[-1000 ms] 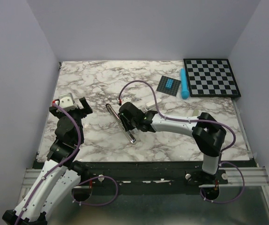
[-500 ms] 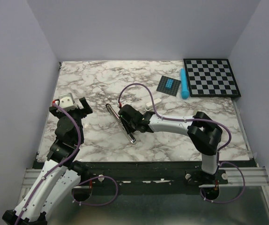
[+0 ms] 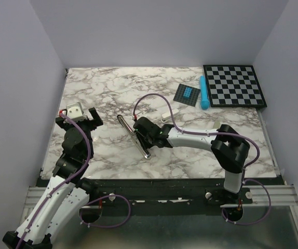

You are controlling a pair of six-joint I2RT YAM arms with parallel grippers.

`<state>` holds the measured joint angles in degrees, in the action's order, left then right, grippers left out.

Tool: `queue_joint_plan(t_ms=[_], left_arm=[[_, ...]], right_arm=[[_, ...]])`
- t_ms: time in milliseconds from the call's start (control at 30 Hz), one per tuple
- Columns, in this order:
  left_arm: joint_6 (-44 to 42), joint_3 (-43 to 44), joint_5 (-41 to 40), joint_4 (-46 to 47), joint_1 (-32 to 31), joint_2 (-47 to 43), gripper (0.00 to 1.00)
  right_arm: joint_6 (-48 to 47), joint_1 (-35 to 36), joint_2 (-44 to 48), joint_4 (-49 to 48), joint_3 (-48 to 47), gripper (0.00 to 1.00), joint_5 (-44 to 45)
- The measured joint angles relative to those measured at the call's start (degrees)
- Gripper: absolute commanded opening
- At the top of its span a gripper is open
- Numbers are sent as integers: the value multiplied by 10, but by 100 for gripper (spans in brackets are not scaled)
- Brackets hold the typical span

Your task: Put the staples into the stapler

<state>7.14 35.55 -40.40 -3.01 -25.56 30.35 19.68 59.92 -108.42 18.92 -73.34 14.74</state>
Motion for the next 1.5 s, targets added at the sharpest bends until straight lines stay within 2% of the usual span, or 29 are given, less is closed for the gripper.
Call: queue_joint_plan(t_ms=[667, 800, 933, 1133, 1500], left_arm=[[3, 0, 4, 0, 0, 19, 99], [9, 0, 10, -1, 0, 34, 99], [19, 2, 21, -10, 0, 58, 99], [51, 20, 77, -39, 17, 131, 99], [178, 125, 234, -136, 97, 365, 99]], right_arm=[[9, 2, 73, 34, 69, 49, -43], [7, 2, 111, 29, 75, 49, -43], [-6, 2, 164, -15, 101, 49, -54], [-13, 2, 170, -85, 158, 49, -94], [-12, 4, 141, -148, 220, 45, -115]])
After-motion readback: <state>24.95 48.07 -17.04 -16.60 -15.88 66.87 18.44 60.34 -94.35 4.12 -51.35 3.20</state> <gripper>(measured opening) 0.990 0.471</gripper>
